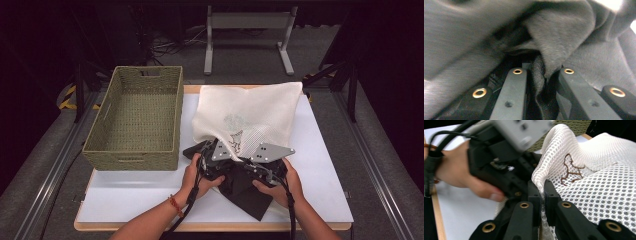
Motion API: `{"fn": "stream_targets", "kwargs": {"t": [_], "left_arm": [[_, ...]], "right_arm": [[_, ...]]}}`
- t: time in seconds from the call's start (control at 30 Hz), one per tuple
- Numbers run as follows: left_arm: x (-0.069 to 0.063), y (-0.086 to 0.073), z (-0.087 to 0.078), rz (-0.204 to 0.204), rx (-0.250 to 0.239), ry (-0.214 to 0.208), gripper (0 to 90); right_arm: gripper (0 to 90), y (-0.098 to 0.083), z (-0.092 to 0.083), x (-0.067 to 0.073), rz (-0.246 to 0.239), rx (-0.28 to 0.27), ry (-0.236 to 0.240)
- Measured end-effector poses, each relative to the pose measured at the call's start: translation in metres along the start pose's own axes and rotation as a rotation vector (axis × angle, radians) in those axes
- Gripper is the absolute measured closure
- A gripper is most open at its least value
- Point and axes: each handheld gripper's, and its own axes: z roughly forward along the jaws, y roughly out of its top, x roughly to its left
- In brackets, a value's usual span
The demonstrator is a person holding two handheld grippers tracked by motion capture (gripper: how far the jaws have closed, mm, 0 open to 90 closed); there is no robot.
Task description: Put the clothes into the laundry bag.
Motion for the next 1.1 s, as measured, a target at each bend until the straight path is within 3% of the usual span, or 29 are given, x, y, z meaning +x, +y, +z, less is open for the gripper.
{"fn": "stream_targets", "kwargs": {"t": [0.03, 0.1, 0.17, 0.23, 0.33, 0.43, 0.47, 0.5, 0.53, 0.6, 0.63, 0.7, 0.73, 0.77, 0.8, 0.9, 0.97, 1.1], "left_arm": [[0.001, 0.005, 0.004, -0.004, -0.033, 0.024, 81.9], [0.004, 0.007, 0.006, -0.010, -0.054, 0.028, 81.9], [0.012, 0.007, 0.010, -0.066, -0.088, 0.031, 81.9], [0.017, 0.007, 0.014, -0.074, -0.102, 0.067, 82.0], [0.027, 0.005, 0.018, -0.135, -0.113, 0.044, 81.8], [0.028, 0.005, 0.021, -0.114, -0.102, 0.042, 81.4], [0.024, 0.004, 0.021, -0.086, -0.093, 0.040, 80.7], [0.024, 0.004, 0.021, -0.086, -0.093, 0.040, 76.3], [0.021, 0.003, 0.018, -0.038, -0.090, 0.006, 76.3], [0.014, 0.000, 0.006, 0.029, -0.084, -0.016, 63.0], [0.012, -0.003, -0.003, 0.046, -0.091, -0.029, 54.9], [0.010, -0.008, -0.028, 0.066, -0.111, -0.059, 48.3], [0.011, -0.009, -0.037, 0.074, -0.099, -0.065, 42.5], [0.010, -0.010, -0.042, 0.080, -0.094, -0.045, 37.2], [0.010, -0.013, -0.050, 0.079, -0.093, -0.018, 35.2], [0.014, -0.021, -0.064, 0.049, -0.082, 0.014, 26.9], [0.018, -0.020, -0.060, 0.017, -0.049, 0.060, 17.9], [0.025, -0.016, -0.044, -0.013, -0.031, 0.069, 10.8]], "right_arm": [[87.1, 0.000, 0.000, 0.001, 0.003, -0.001, 0.003], [87.1, 0.000, -0.001, 0.001, 0.007, -0.001, 0.004], [87.2, -0.001, -0.002, 0.002, 0.010, -0.002, 0.004], [87.2, -0.003, -0.003, 0.000, 0.014, 0.006, -0.012], [87.2, -0.007, -0.002, -0.003, 0.029, 0.012, -0.019], [87.1, -0.014, 0.000, -0.006, 0.028, 0.036, -0.025], [87.1, -0.016, 0.001, -0.007, 0.028, 0.048, -0.028], [87.1, -0.016, 0.001, -0.007, 0.028, 0.048, -0.028], [87.0, -0.019, 0.002, -0.008, 0.019, 0.064, -0.038], [87.0, -0.022, 0.000, -0.011, 0.026, 0.062, -0.051], [87.0, -0.024, -0.004, -0.013, 0.039, 0.047, -0.051], [87.0, -0.025, -0.010, -0.018, 0.059, 0.021, -0.065], [87.0, -0.024, -0.014, -0.021, 0.079, -0.004, -0.077], [87.0, -0.023, -0.017, -0.023, 0.087, -0.014, -0.080], [87.0, -0.023, -0.018, -0.023, 0.087, -0.020, -0.089], [86.9, -0.022, -0.021, -0.024, 0.091, -0.033, -0.104], [86.9, -0.022, -0.021, -0.026, 0.093, -0.037, -0.105], [86.9, -0.021, -0.022, -0.026, 0.086, -0.037, -0.102]]}}
